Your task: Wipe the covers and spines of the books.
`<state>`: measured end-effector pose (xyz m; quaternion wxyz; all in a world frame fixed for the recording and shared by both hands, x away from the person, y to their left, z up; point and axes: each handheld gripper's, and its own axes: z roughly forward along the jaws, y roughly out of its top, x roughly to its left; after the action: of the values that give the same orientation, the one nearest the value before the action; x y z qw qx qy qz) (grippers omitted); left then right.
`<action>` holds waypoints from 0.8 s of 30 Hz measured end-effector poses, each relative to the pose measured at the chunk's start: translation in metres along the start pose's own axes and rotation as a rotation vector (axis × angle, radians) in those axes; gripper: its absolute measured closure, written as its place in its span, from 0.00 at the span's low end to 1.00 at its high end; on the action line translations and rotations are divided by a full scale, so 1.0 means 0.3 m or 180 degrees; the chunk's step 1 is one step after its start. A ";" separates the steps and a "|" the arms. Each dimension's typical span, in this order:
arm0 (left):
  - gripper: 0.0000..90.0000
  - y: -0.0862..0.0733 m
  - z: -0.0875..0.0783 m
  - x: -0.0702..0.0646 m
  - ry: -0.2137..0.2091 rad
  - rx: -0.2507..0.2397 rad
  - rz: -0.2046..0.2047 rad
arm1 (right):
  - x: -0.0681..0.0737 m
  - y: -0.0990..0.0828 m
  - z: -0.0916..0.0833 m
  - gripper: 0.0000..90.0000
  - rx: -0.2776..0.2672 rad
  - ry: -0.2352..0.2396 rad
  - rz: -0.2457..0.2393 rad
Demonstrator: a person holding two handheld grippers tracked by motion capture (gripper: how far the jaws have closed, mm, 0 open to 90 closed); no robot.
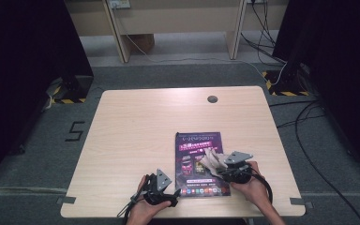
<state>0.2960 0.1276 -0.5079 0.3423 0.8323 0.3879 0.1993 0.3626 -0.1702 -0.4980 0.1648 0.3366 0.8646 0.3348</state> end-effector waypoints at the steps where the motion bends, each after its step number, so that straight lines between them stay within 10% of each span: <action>1: 0.16 0.001 0.000 0.002 -0.0007 0.0016 -0.0005 | -0.010 0.008 0.010 0.70 -0.0016 -0.0064 -0.0010; 24: 0.16 -0.007 0.002 -0.004 0.0022 -0.0031 0.0051 | -0.133 0.099 0.116 0.63 -0.0062 -0.0442 0.0168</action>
<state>0.2946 0.1274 -0.5099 0.3434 0.8330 0.3814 0.2068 0.4232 -0.1652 -0.5002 0.2187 0.3800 0.8386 0.3233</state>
